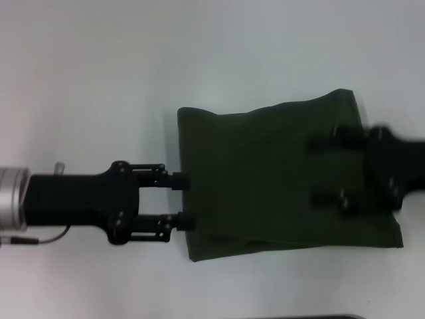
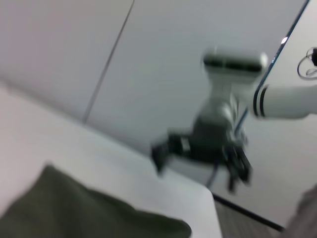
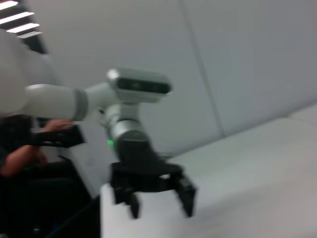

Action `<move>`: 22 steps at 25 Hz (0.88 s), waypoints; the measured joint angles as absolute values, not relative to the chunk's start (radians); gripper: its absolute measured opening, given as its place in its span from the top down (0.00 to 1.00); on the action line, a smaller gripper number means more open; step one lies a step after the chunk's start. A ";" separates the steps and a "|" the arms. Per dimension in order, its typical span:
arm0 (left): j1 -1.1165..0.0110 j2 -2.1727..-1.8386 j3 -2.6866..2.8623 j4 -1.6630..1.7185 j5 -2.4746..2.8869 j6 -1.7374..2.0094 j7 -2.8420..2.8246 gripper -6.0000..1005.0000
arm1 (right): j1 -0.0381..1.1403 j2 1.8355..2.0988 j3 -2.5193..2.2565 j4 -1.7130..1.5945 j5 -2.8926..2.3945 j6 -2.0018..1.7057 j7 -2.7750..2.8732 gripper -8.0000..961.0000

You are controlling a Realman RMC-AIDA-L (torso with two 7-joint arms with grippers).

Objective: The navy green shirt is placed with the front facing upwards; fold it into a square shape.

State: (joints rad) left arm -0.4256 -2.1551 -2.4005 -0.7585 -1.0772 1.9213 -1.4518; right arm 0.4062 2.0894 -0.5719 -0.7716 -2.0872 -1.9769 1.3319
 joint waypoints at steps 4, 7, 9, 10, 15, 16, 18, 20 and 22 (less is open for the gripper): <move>-0.354 -2.163 -2.481 -0.624 -1.096 1.919 -1.150 0.31 | 0.351 2.088 -0.593 -0.609 -2.088 -1.975 1.074 0.03; -0.322 -2.160 -2.493 -0.570 -1.097 1.920 -1.067 0.31 | 0.321 2.088 -0.592 -0.535 -2.089 -1.975 0.932 0.03; -0.297 -2.155 -2.504 -0.563 -1.098 1.923 -1.053 0.31 | 0.312 2.087 -0.591 -0.514 -2.089 -1.974 0.911 0.03; -0.285 -2.152 -2.513 -0.562 -1.098 1.924 -1.051 0.31 | 0.309 2.087 -0.591 -0.511 -2.089 -1.974 0.907 0.03; -0.238 -2.143 -2.535 -0.538 -1.092 1.932 -1.013 0.31 | 0.301 2.088 -0.595 -0.490 -2.093 -1.950 0.888 0.03; -0.235 -2.144 -2.534 -0.536 -1.090 1.932 -1.008 0.31 | 0.301 2.087 -0.595 -0.483 -2.097 -1.942 0.887 0.03; -0.226 -2.151 -2.531 -0.533 -1.076 1.929 -0.994 0.31 | 0.304 2.087 -0.596 -0.475 -2.102 -1.933 0.886 0.03; -0.218 -2.155 -2.530 -0.524 -1.054 1.929 -0.976 0.31 | 0.304 2.087 -0.597 -0.469 -2.105 -1.931 0.886 0.03; -0.214 -2.156 -2.530 -0.520 -1.039 1.935 -0.970 0.31 | 0.305 2.088 -0.601 -0.460 -2.109 -1.931 0.885 0.03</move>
State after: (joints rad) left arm -0.2137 -2.1557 -2.5297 -0.5201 -1.0385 1.9355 -0.9698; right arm 0.3052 2.0879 -0.6010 -0.4600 -2.1093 -1.9309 0.8854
